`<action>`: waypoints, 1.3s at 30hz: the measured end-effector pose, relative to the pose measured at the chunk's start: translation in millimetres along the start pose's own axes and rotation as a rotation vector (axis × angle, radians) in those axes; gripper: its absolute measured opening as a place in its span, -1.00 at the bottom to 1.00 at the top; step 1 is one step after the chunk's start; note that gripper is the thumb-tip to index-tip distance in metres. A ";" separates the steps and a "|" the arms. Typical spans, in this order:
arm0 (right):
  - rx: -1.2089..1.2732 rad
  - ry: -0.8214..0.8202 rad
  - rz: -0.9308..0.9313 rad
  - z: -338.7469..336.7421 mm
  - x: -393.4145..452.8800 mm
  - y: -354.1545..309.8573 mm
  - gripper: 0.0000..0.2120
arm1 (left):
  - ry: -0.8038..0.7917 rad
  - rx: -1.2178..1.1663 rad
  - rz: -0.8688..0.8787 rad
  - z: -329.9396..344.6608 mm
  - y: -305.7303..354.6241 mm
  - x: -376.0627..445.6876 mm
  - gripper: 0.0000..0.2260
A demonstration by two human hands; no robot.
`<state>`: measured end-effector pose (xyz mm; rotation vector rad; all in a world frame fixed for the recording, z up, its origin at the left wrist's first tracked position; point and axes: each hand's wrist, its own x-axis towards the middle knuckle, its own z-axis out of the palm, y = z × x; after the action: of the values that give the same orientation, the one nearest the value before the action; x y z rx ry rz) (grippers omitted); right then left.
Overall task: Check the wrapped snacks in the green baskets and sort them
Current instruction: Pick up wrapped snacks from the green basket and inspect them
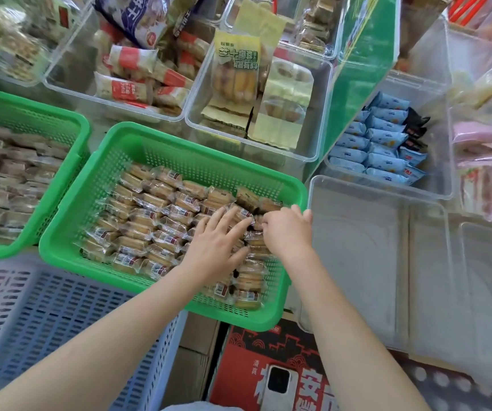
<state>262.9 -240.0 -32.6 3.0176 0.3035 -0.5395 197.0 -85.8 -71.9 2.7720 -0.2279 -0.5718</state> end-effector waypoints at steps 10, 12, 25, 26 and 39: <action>0.036 0.212 -0.047 16.3 33.6 19.5 -0.85 | -0.065 0.094 0.031 6.3 7.9 9.5 -0.45; 0.025 0.213 -0.050 18.7 35.6 19.4 -0.84 | -0.073 0.103 0.032 7.6 6.4 10.2 -0.44; 0.304 0.343 -0.190 -35.1 -7.5 30.5 -0.78 | -0.145 -0.085 0.011 -12.4 8.0 9.9 -0.45; 0.338 0.390 -0.195 -41.3 -18.8 31.2 -0.78 | -0.118 -0.183 -0.007 -17.4 10.0 7.6 -0.45; 1.438 0.093 -0.085 -56.9 -151.9 4.9 -0.80 | -0.041 -1.410 -0.003 -70.0 41.6 -112.5 -0.72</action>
<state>143.4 -267.0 73.8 4.4192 -0.0108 -0.9083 119.5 -83.0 43.3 1.3910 0.1471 -0.4857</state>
